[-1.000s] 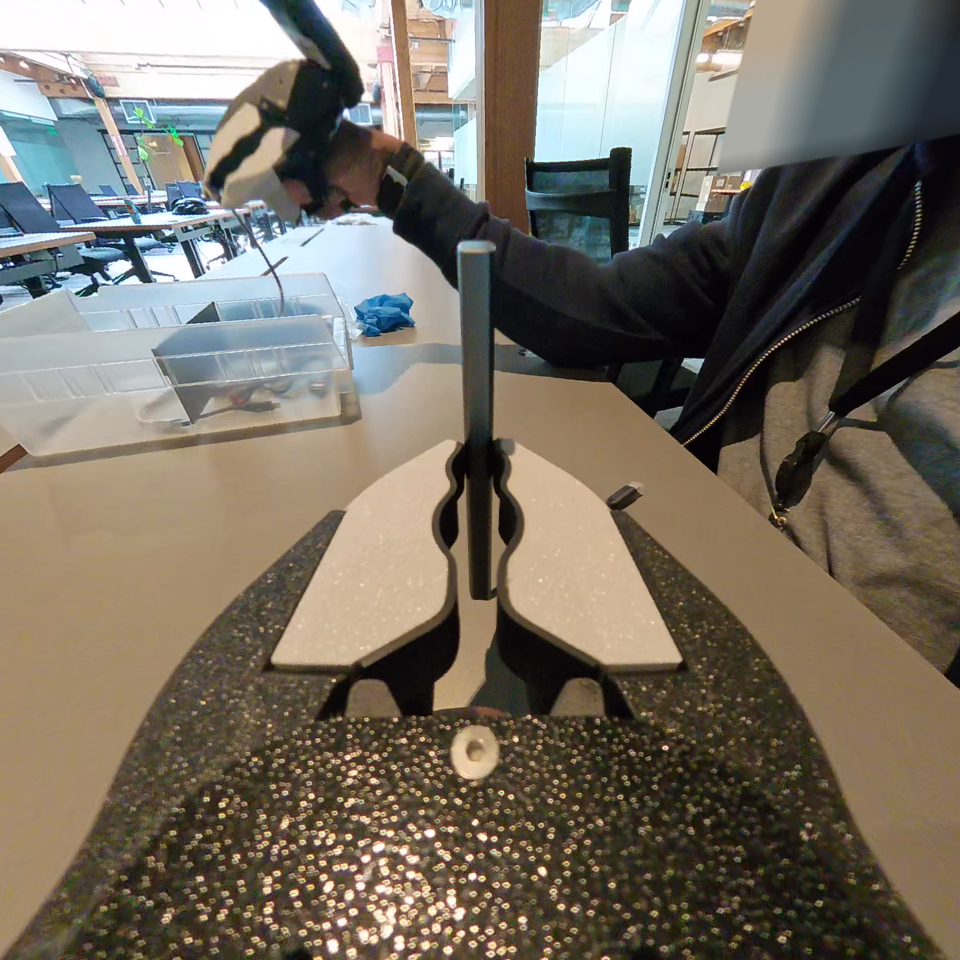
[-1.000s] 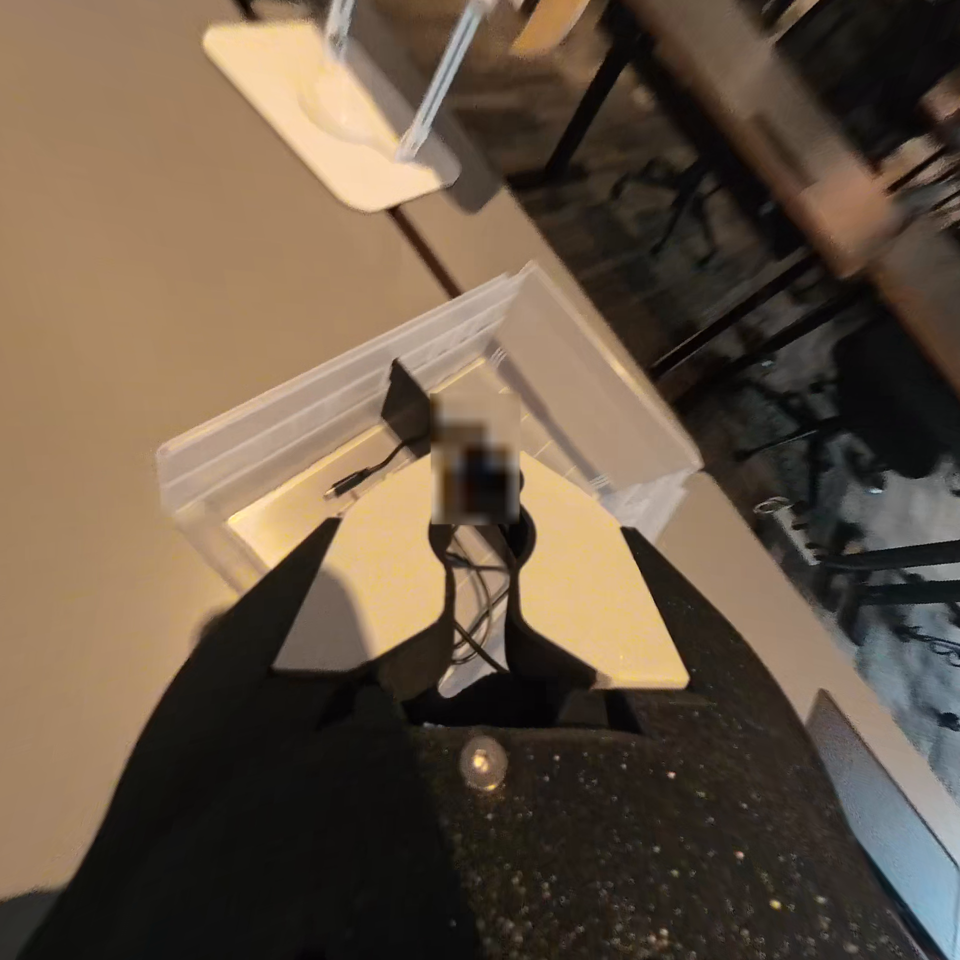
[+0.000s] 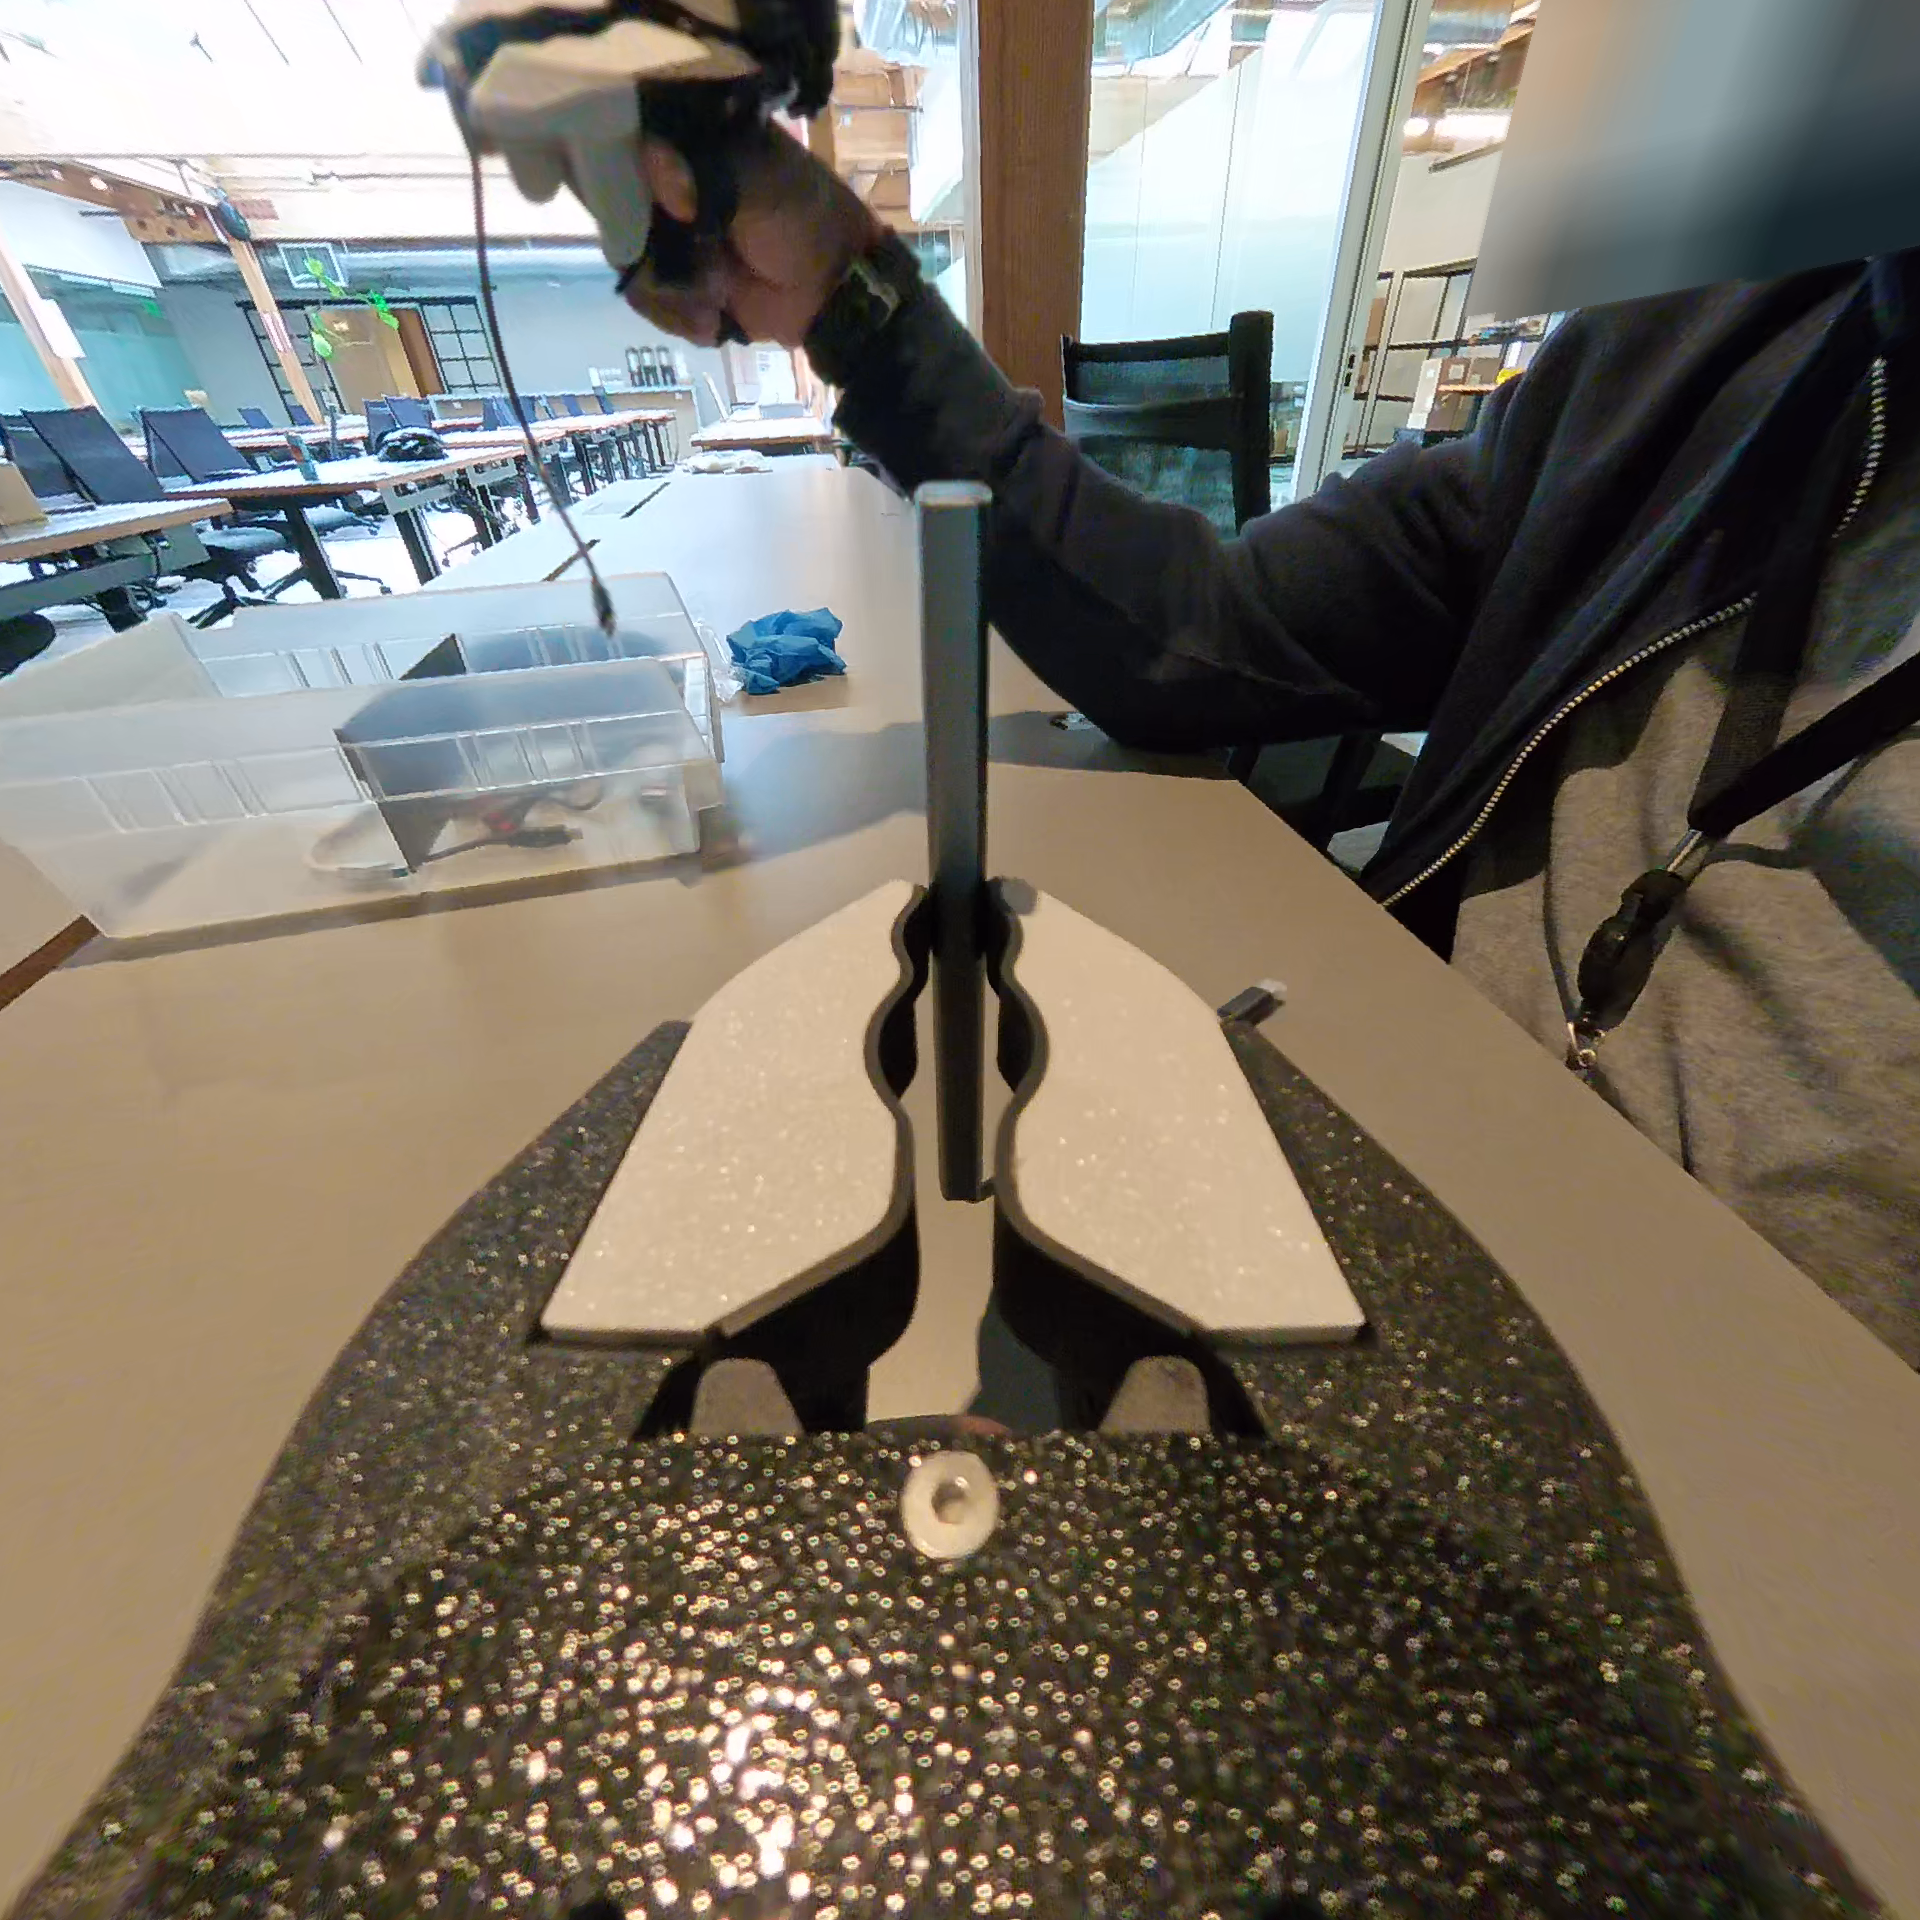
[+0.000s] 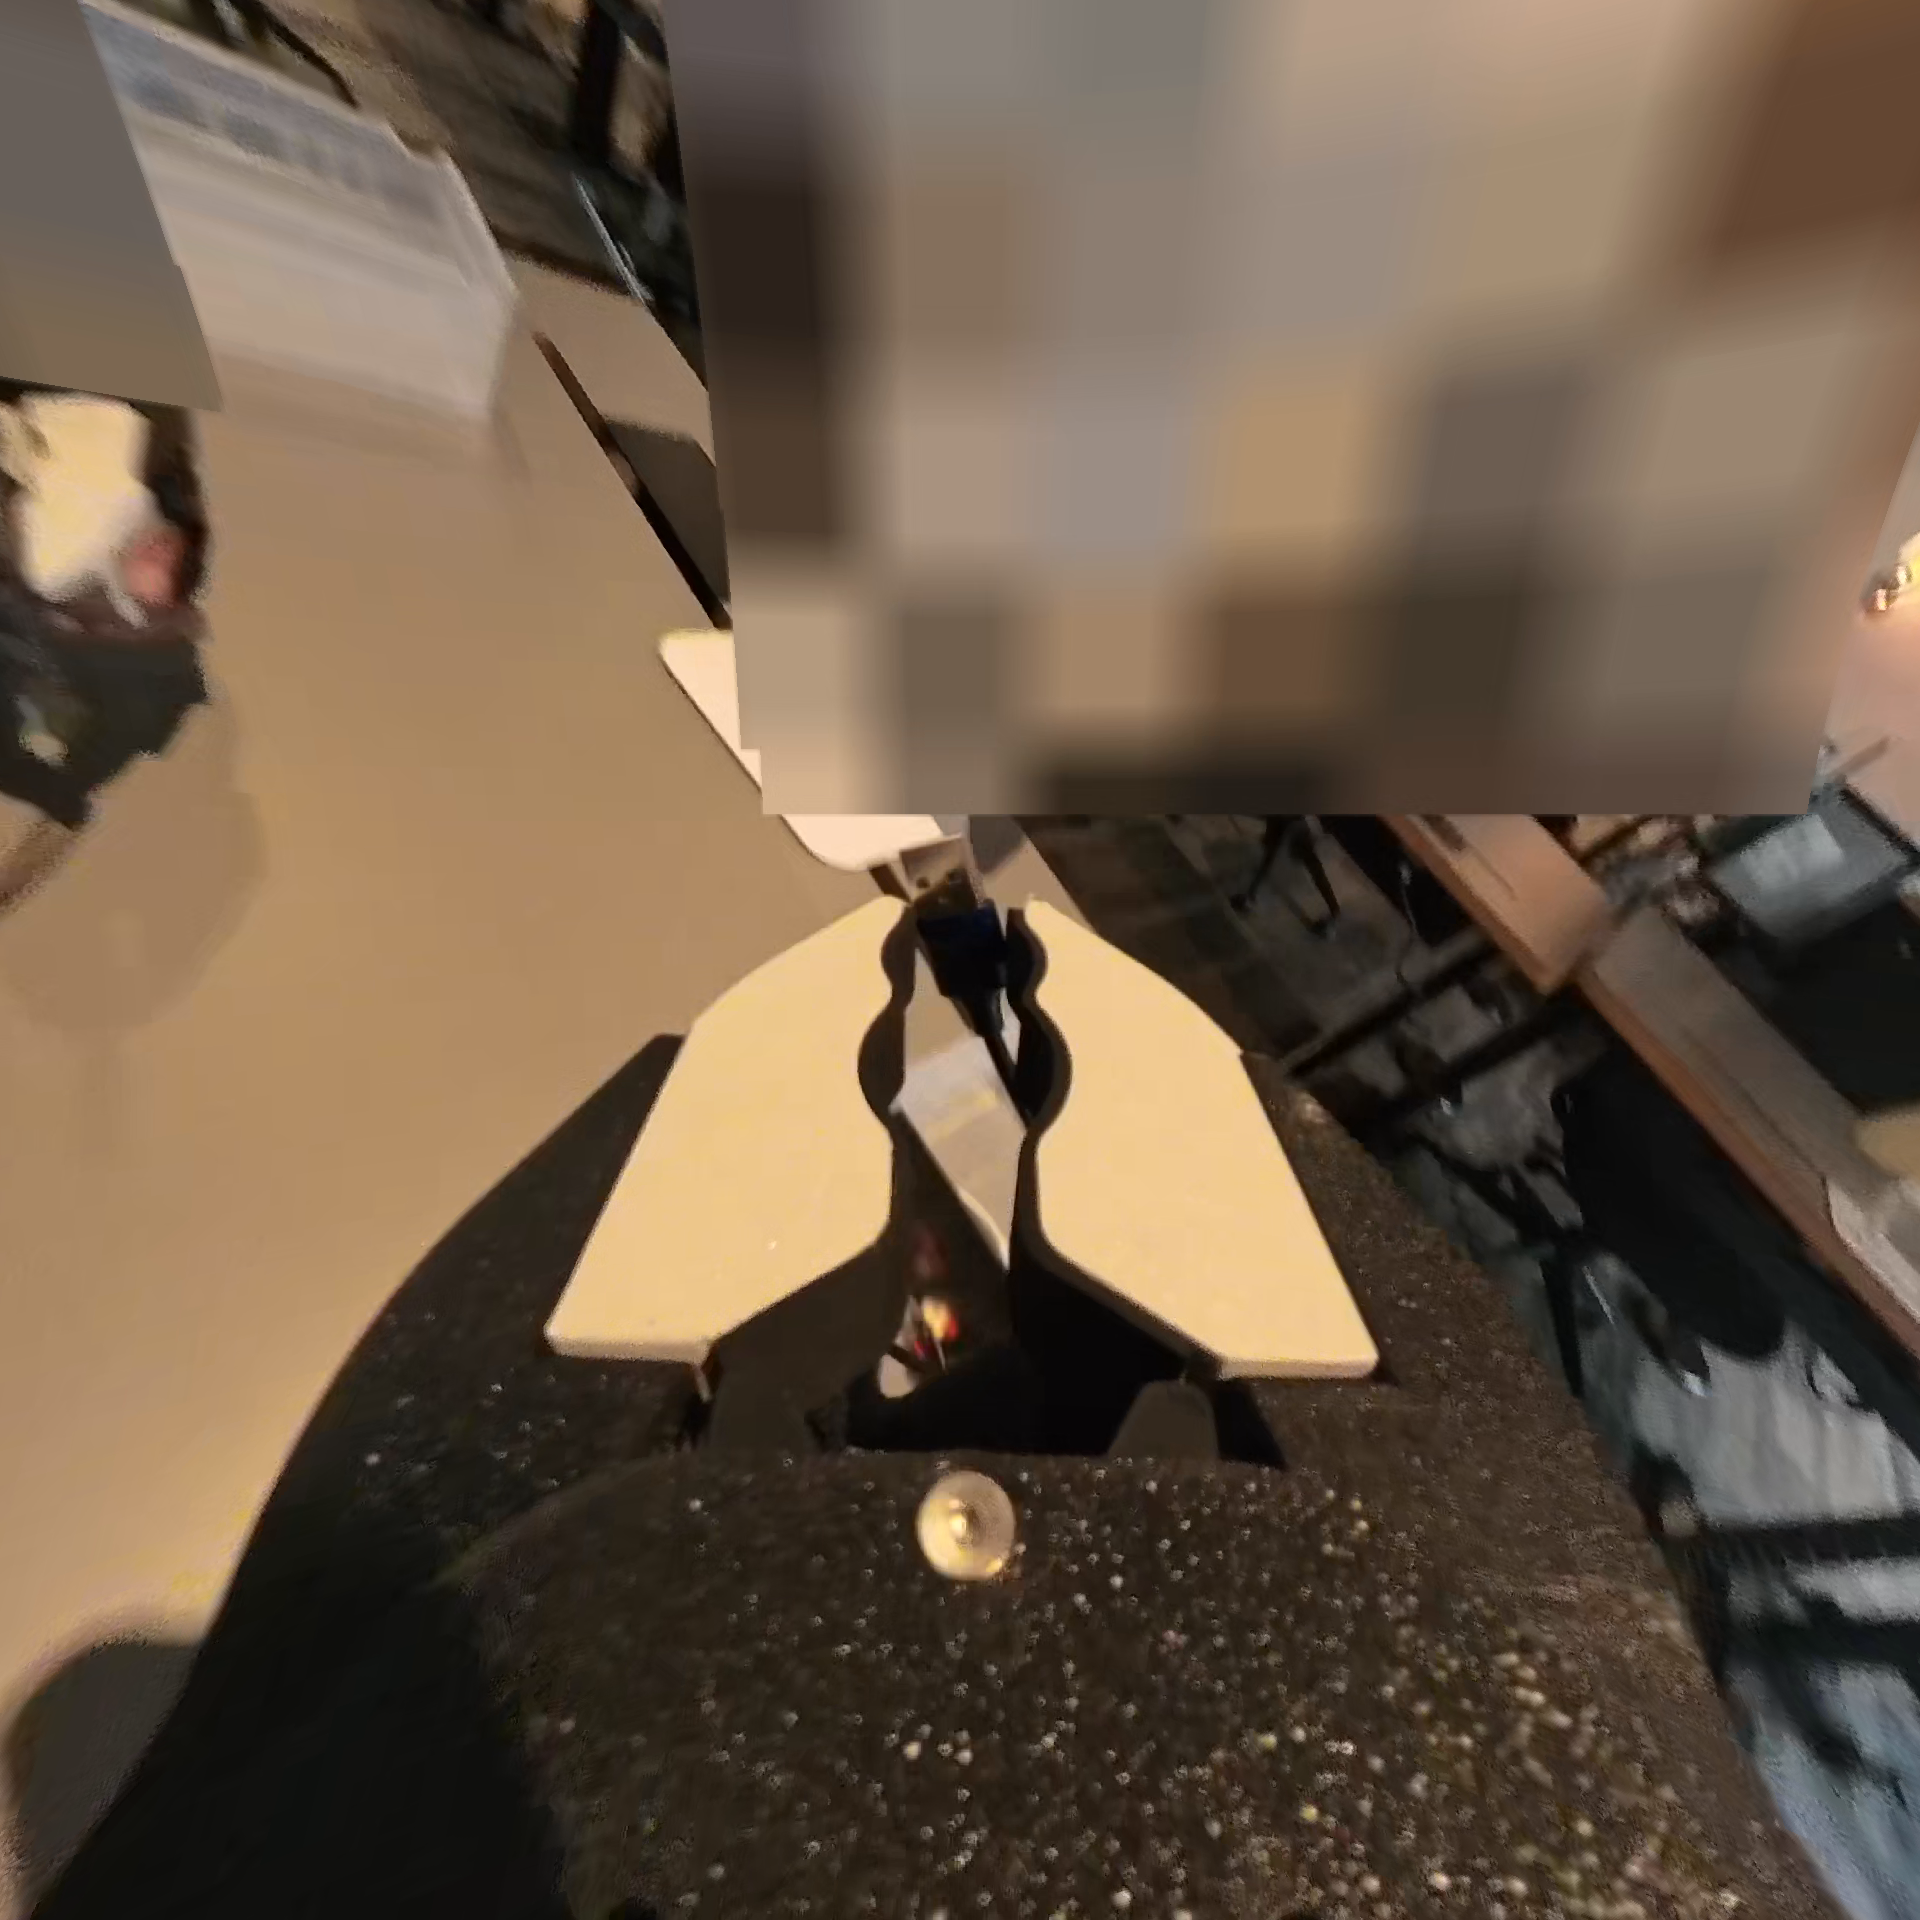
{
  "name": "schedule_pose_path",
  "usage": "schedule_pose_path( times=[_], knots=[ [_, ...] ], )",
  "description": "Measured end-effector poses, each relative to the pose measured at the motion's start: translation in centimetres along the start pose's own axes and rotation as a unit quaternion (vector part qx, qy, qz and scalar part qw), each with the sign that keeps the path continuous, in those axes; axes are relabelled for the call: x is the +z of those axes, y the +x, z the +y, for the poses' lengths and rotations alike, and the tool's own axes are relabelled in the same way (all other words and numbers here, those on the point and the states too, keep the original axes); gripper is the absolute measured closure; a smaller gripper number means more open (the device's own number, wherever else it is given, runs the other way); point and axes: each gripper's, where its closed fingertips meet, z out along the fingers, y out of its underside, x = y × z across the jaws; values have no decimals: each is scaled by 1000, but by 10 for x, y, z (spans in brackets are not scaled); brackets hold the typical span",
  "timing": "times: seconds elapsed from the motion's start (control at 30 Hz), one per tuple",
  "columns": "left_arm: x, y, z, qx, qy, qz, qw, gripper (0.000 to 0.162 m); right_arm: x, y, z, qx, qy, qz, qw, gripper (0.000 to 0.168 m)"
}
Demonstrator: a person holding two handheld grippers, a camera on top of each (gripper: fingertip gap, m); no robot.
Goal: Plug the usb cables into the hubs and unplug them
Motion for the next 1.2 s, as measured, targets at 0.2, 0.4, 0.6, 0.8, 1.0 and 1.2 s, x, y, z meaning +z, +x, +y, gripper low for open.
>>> schedule_pose_path(
  times=[0.2, 0.4, 0.6, 0.8, 1.0, 1.2],
  knots=[
    [-3, -3, -12, 20, 18, -23, 999, 153, -6, -55, -84, -33, 108, -41, 993, 152],
    [-12, 1, -20, 30, 28, -29, 999, 153, 47, -114, -93, -5, 104, -130, 986, 152],
    [-13, -5, 1, 13, -56, -55, 997, 153, 134, -165, -31, 56, -21, -192, 980, 153],
    [-11, -18, 13, -12, -88, -91, 992, 153, 178, -195, 41, 107, -130, -223, 960, 153],
    [-13, -32, 17, -22, -80, -129, 988, 153, 169, -225, 60, 94, -163, -309, 932, 152],
    [-17, -47, 20, -34, -66, -170, 983, 153, 138, -261, 67, 29, -189, -415, 889, 152]
  ],
)
